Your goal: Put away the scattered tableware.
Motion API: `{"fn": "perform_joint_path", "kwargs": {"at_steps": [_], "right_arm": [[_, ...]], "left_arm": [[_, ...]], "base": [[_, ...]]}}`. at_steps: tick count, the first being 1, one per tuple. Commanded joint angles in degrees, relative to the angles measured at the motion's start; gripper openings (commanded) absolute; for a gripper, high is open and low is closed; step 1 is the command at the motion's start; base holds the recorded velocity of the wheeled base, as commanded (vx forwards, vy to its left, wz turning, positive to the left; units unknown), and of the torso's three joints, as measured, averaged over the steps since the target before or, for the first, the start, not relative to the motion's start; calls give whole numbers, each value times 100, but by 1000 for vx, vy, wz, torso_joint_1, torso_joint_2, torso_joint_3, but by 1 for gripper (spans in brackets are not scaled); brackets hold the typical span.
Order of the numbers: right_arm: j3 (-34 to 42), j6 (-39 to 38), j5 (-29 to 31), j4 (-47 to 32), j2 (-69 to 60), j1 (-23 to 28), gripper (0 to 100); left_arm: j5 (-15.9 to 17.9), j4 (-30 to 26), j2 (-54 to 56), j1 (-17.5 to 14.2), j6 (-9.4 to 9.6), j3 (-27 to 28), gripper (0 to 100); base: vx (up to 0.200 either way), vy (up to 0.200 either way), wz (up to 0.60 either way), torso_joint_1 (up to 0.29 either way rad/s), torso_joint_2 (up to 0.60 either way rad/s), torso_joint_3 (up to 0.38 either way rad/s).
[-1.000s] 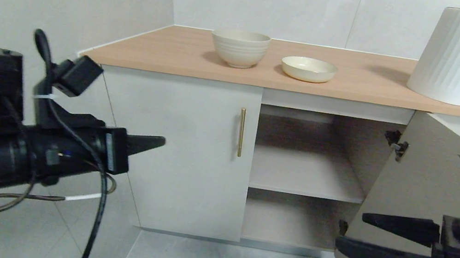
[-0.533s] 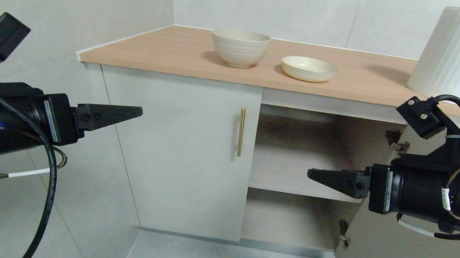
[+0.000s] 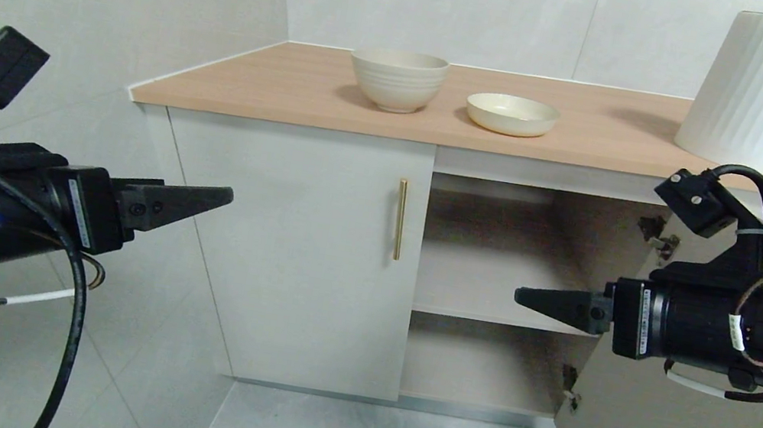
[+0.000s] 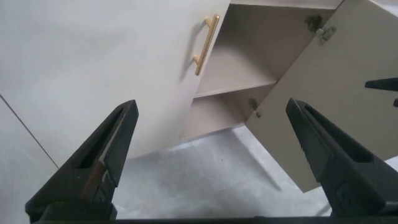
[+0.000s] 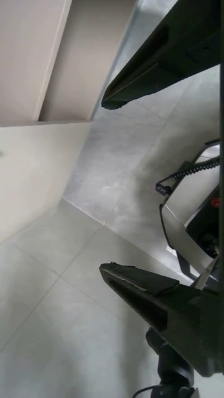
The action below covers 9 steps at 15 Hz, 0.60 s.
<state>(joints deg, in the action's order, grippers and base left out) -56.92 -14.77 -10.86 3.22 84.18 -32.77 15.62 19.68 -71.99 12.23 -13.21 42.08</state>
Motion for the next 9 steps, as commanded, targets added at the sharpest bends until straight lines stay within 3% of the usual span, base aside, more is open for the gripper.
{"fn": "perform_joint_path", "kwargs": {"at_steps": [1, 9], "right_arm": [[14, 1, -4, 3, -42, -1, 100], [23, 1, -21, -93, -182, -19, 100]], "left_arm": [[3, -43, 35, -1, 3, 11, 100], [12, -69, 35, -1, -6, 28, 100]], "base": [[0, 0, 0, 0, 0, 0], [200, 0, 0, 4, 2, -1]]}}
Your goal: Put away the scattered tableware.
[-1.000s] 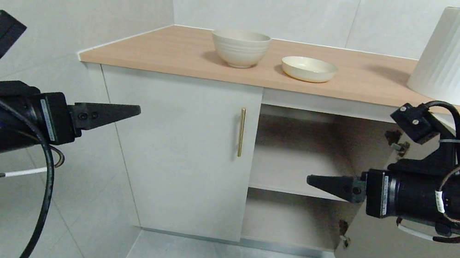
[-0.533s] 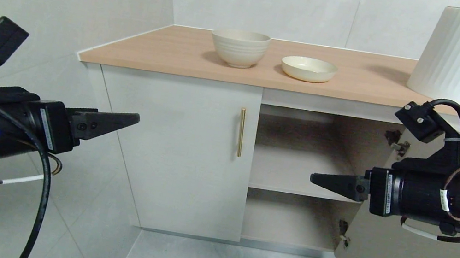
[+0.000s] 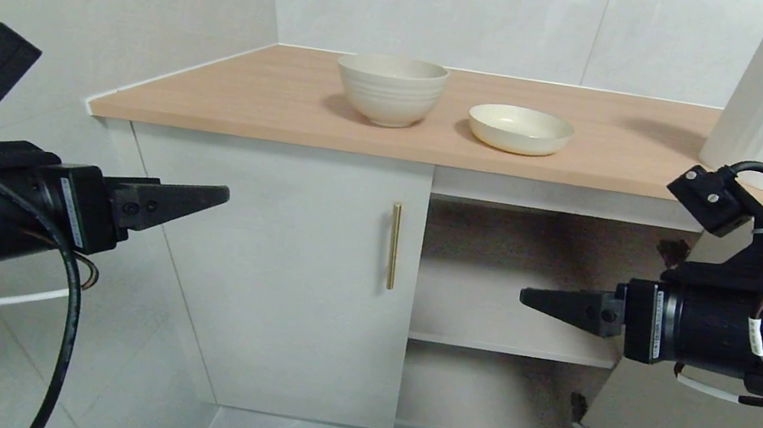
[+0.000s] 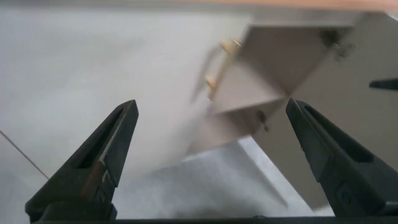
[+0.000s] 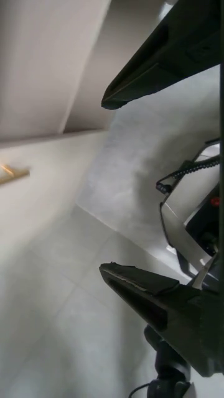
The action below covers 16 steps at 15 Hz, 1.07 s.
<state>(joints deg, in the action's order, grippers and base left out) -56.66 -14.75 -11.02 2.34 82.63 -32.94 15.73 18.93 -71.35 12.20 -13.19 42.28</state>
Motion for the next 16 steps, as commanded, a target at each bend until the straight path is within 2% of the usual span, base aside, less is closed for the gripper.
{"fn": "perform_joint_path", "kwargs": {"at_steps": [1, 6, 16], "right_arm": [[-12, -2, -5, -58, -36, -2, 100], [129, 16, -23, -6, -107, 7, 100], [314, 280, -14, 91, -247, -2, 100]], "left_arm": [[1, 5, -37, 1, -8, 9, 100], [1, 23, -133, 1, -8, -9, 100], [18, 23, -116, 1, -17, -27, 100]], "base": [[200, 0, 0, 7, -2, 2], [200, 0, 0, 3, 0, 3], [0, 0, 0, 3, -21, -18]]}}
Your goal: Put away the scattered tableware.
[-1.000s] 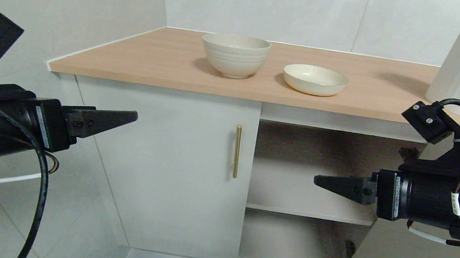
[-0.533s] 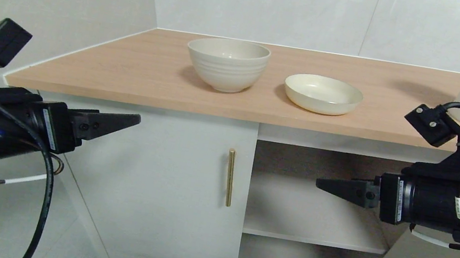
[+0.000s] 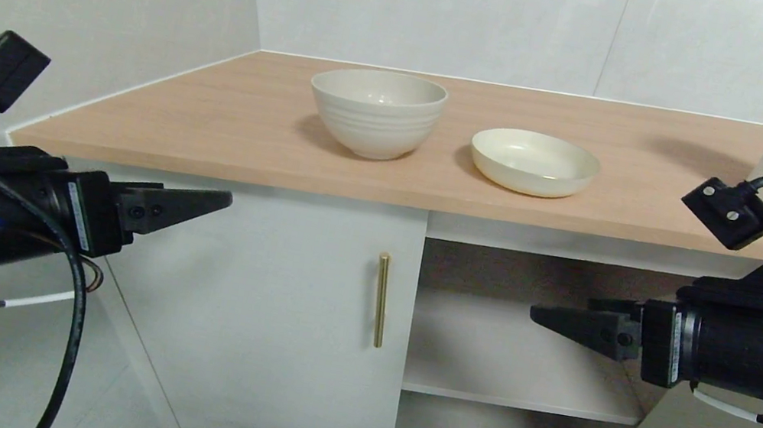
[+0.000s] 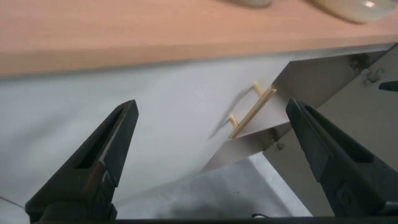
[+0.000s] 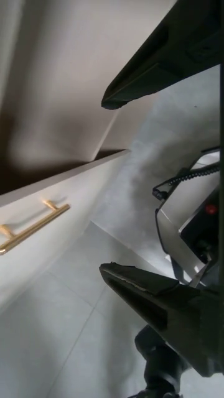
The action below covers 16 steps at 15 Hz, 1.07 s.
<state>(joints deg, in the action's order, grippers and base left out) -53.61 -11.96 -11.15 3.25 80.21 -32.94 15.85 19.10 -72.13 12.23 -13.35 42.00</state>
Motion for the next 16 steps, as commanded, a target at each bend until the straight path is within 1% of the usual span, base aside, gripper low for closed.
{"fn": "perform_joint_path", "kwargs": {"at_steps": [1, 3, 4, 7, 14, 16], "right_arm": [[18, 1, -1, 17, -6, -2, 100], [26, 1, -1, 17, -6, -11, 100], [18, 1, -1, 17, -15, -2, 100], [26, 9, 8, 17, -6, -2, 100], [35, 115, 8, 17, 65, 7, 100], [26, 124, 8, 61, 117, 7, 100]], "left_arm": [[24, -3, -55, 8, -1, 2, 100], [314, -12, -47, 8, -19, 2, 100], [366, -12, -47, 8, -19, 2, 100], [375, -12, -99, 17, -19, 2, 100], [366, 6, -275, 78, -19, 54, 100], [366, -3, -398, 157, -19, 230, 100]], "base": [[0, 0, 0, 56, -305, -242], [0, 0, 0, 95, -222, -283], [0, 0, 0, 139, -456, -320], [0, 0, 0, 126, -530, -308], [0, 0, 0, 177, -474, -288], [0, 0, 0, 203, -495, -276]]}}
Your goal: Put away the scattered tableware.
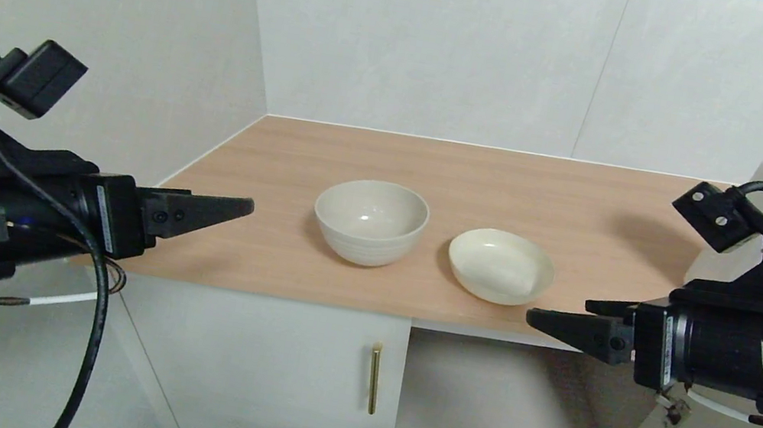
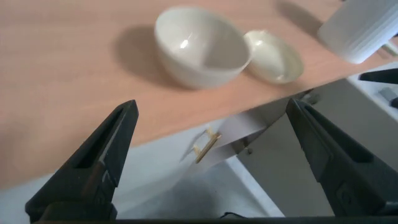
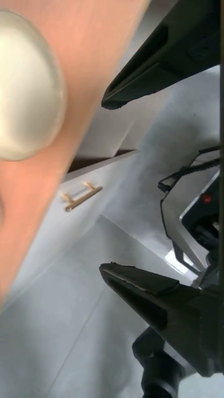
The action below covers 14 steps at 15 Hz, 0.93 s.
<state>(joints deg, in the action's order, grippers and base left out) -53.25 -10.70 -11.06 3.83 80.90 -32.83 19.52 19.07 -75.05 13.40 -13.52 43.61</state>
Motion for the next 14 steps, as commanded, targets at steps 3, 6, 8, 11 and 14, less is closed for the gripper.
{"fn": "perform_joint_path", "kwargs": {"at_steps": [3, 6, 8, 11, 14], "right_arm": [[7, 253, -2, 426, 251, 75, 100], [-168, 534, 69, 733, 673, 286, 100], [-599, 367, 534, 215, 875, 356, 100], [-1698, -644, 1044, -1060, 1359, 330, 100], [-2049, -1004, 1985, -1042, 1912, 321, 100]], "left_arm": [[-9, -17, -406, 304, -54, 386, 100], [-36, -782, -1126, 339, -318, 1300, 100], [-44, -1476, -1223, 339, -450, 1572, 100], [-247, -1819, -1495, 506, -1707, 2143, 100], [-1108, -1801, -2137, 796, -2252, 2442, 100]], "base": [[0, 0, 0, 116, -269, -157], [0, 0, 0, 14, -27, -11], [0, 0, 0, 0, 0, 0], [0, 0, 0, 0, 0, 0], [0, 0, 0, 0, 0, 0]]}}
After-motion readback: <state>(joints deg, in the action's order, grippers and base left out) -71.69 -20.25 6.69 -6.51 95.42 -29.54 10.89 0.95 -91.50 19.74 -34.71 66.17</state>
